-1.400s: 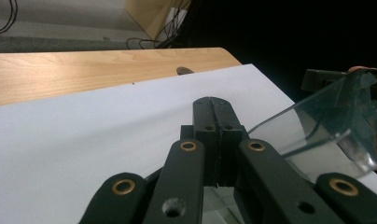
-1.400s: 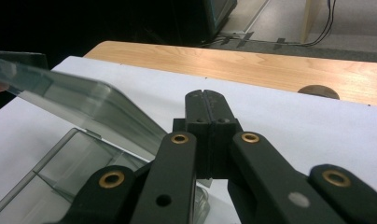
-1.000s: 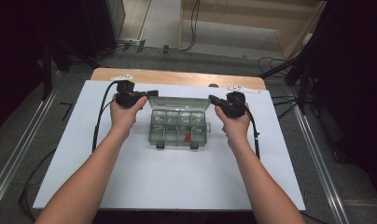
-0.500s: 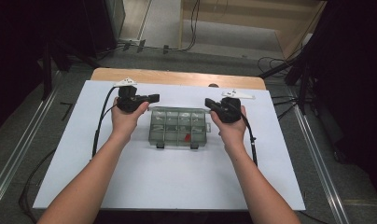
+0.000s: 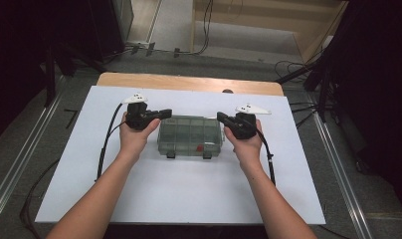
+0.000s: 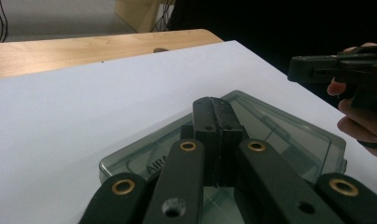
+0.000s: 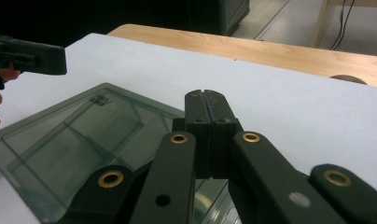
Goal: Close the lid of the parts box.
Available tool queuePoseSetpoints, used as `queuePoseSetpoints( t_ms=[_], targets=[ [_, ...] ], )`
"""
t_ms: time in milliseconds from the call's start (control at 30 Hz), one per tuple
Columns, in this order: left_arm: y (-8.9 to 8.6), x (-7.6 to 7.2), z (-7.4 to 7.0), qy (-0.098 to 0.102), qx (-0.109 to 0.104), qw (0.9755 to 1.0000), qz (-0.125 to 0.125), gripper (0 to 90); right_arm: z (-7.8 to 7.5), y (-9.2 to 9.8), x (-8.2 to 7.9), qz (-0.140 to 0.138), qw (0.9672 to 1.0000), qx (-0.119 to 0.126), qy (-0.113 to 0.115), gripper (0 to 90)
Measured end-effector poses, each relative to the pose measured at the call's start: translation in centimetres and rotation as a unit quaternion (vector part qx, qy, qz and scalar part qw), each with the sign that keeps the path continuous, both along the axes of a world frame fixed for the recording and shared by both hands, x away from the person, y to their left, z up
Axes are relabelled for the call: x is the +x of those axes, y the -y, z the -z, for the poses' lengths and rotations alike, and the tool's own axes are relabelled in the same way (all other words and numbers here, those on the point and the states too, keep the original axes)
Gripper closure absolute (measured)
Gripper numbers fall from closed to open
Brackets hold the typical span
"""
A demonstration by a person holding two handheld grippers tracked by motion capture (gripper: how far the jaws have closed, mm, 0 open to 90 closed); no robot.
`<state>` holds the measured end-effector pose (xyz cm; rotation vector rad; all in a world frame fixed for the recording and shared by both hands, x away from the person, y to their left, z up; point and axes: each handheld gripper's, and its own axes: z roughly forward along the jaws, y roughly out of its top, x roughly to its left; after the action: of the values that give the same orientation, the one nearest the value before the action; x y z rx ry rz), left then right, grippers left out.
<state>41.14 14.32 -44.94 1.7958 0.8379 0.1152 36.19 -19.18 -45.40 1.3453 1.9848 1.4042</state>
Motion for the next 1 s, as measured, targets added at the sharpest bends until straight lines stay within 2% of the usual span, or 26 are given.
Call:
queuePoseSetpoints(
  t_ms=[133, 233, 500, 600, 833, 1000],
  targets=[
    [-0.2, -0.9, 0.4, 0.006, 0.005, 1.0, -0.003, 89.6, 0.4, 0.0, -0.8, -0.008, 0.9999, -0.006, 0.006, 87.1],
    [-0.5, -1.4, 0.8, 0.004, 0.001, 1.0, -0.006, 89.6, 0.7, 0.0, -1.4, -0.01, 0.9999, -0.008, 0.008, 87.1],
    [-1.3, -3.2, 1.8, 0.009, -0.008, 0.9999, -0.008, 89.6, 1.5, 0.4, -2.8, -0.006, 0.9999, 0.007, 0.009, 87.2],
    [-1.4, -3.8, 2.2, 0.012, -0.007, 0.9998, -0.012, 89.6, 1.8, 0.5, -3.3, -0.009, 0.9998, 0.012, 0.016, 87.1],
    [-1.4, -5.2, 2.8, 0.022, 0.001, 0.9997, -0.013, 89.6, 2.2, 0.2, -4.3, -0.013, 0.9997, 0.008, 0.021, 87.2],
    [-1.4, -5.8, 3.1, 0.026, -0.001, 0.9996, -0.015, 89.6, 2.6, -0.1, -4.9, -0.018, 0.9996, 0.007, 0.02, 87.3]
  ],
)
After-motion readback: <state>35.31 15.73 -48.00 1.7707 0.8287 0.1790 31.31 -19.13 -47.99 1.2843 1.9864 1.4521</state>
